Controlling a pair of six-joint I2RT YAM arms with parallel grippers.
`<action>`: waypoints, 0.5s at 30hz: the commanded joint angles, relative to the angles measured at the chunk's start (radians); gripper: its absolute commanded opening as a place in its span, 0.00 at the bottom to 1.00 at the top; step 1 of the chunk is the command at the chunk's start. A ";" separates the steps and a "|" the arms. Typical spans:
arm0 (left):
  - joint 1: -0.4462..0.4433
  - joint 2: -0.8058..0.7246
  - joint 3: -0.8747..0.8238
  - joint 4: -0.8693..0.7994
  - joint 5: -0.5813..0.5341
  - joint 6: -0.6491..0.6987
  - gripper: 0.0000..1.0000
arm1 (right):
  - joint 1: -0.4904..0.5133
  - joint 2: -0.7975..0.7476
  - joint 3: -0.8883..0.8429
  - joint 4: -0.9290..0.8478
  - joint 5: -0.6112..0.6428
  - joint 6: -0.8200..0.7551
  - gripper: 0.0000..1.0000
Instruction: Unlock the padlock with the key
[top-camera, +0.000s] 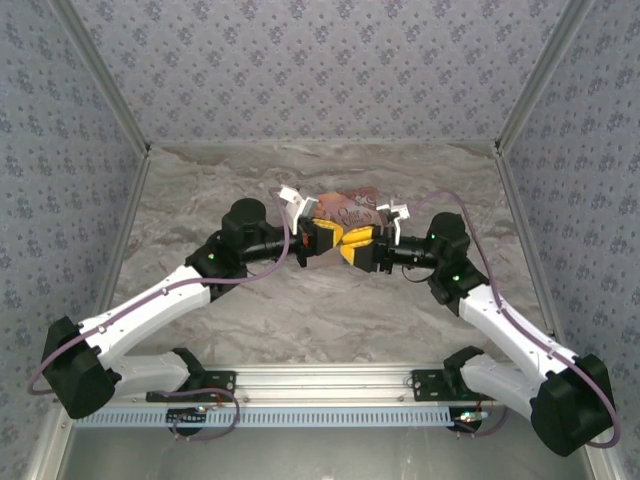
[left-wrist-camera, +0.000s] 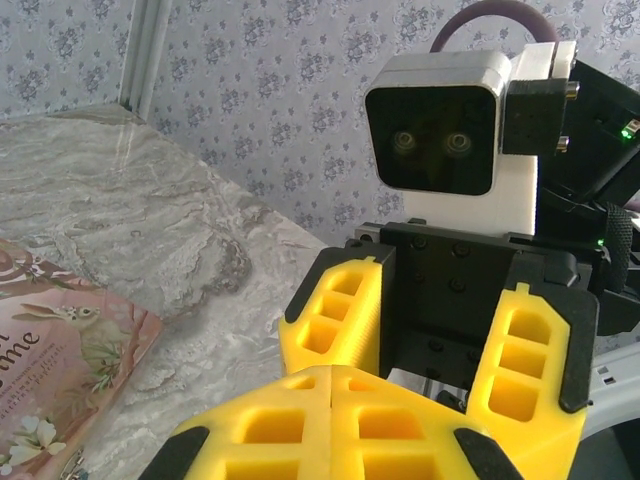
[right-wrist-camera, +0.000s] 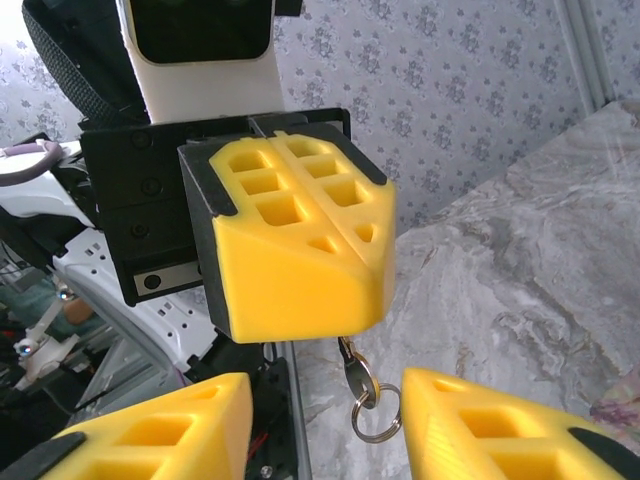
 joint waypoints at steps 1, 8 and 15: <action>0.004 -0.011 0.021 0.016 0.026 0.016 0.00 | 0.008 0.008 0.031 -0.008 -0.022 -0.019 0.42; 0.003 -0.007 0.022 0.018 0.033 0.018 0.00 | 0.019 0.023 0.040 -0.016 -0.014 -0.024 0.35; 0.003 -0.008 0.021 0.009 0.031 0.024 0.00 | 0.022 0.033 0.045 -0.016 -0.004 -0.026 0.20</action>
